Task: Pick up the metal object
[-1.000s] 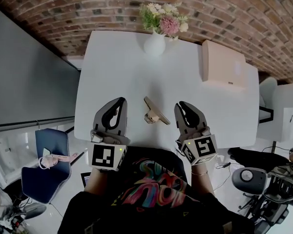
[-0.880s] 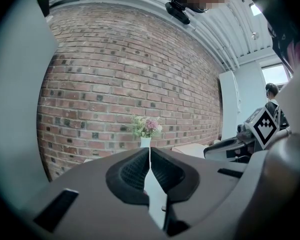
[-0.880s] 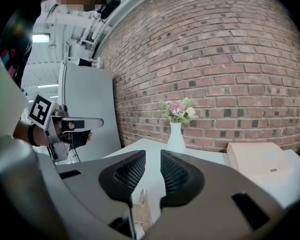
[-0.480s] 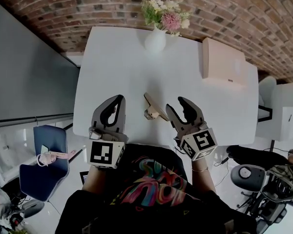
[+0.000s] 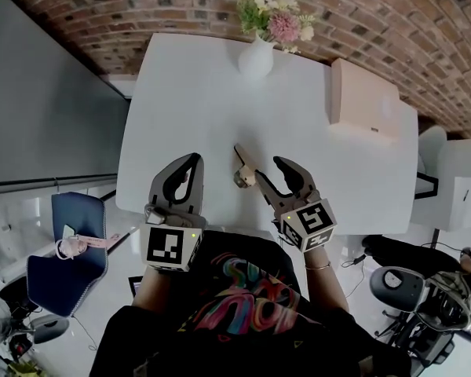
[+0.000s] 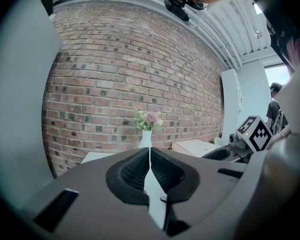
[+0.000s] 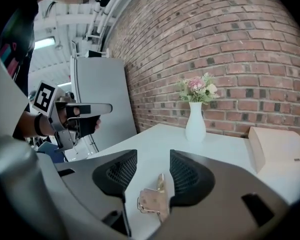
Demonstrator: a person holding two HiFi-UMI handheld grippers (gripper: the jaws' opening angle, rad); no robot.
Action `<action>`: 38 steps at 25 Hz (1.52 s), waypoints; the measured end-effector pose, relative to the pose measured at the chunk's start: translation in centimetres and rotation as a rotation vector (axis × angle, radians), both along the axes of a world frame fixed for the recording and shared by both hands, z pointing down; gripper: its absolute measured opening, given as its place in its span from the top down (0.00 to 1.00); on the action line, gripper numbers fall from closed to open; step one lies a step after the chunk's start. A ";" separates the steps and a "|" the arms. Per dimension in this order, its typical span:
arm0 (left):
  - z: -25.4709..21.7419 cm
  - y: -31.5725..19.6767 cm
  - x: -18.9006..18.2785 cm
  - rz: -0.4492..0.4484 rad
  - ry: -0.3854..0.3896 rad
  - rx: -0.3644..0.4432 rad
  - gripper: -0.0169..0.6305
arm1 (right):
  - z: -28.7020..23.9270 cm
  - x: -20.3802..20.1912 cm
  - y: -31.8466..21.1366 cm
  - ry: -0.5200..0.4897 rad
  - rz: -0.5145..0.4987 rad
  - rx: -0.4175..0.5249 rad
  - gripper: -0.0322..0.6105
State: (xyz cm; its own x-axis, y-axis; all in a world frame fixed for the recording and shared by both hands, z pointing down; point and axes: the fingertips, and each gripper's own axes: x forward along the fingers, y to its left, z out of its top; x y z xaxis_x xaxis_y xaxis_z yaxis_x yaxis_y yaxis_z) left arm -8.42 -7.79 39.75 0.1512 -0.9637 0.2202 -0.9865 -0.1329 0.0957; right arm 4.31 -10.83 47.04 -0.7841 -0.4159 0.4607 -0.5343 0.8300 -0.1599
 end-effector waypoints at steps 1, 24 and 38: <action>0.2 0.1 0.0 -0.003 0.001 -0.002 0.93 | 0.5 -0.1 0.1 0.008 -0.009 -0.006 0.63; 3.5 1.6 0.7 -0.045 0.035 -0.056 0.93 | 11.9 -1.8 2.8 0.192 -0.142 -0.056 0.59; 5.9 3.0 -0.8 -0.100 0.020 -0.142 0.93 | 15.9 -1.7 2.0 0.331 -0.133 0.015 0.58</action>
